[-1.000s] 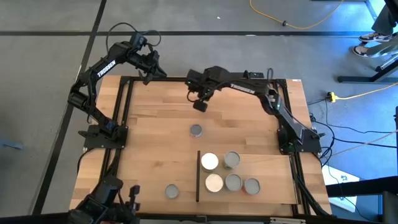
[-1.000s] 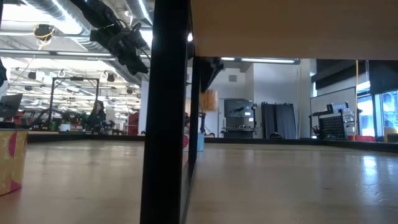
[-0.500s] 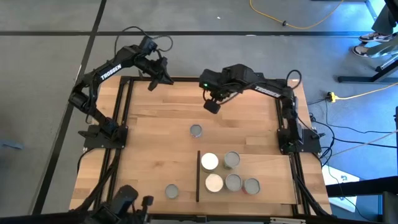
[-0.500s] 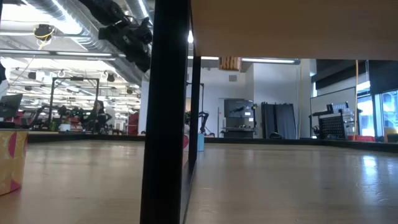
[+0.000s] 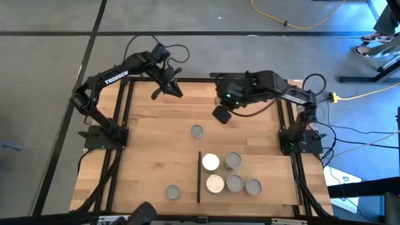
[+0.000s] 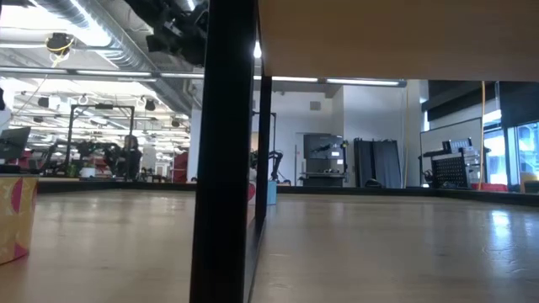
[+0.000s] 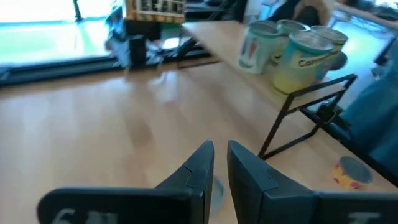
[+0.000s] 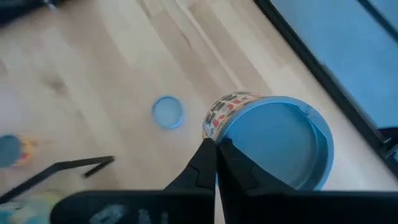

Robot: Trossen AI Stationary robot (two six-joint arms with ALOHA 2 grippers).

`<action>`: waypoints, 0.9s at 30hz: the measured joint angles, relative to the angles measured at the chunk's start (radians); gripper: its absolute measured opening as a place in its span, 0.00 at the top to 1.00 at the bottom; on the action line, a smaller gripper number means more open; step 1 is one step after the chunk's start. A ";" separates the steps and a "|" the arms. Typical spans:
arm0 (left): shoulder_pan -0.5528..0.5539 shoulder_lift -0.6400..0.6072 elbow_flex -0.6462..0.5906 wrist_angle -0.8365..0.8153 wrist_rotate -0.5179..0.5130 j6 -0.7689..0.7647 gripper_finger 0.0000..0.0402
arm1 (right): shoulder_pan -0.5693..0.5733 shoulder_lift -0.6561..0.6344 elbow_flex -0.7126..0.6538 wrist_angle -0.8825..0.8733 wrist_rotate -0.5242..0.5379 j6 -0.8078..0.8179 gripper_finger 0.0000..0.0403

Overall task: Pick and place cans onto a shelf
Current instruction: Put the canned spicy black beans on the shelf

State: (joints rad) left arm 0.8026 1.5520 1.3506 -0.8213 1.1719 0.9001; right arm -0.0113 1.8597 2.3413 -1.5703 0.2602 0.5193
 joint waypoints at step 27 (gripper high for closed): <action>-0.138 0.000 0.000 0.188 0.024 -0.062 0.90 | 0.337 -0.291 -0.497 0.001 -0.219 0.764 1.00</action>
State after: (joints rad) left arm 0.6647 1.5520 1.3506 -0.6334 1.1963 0.8379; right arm 0.3257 1.5685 1.8445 -1.5697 0.0413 1.2828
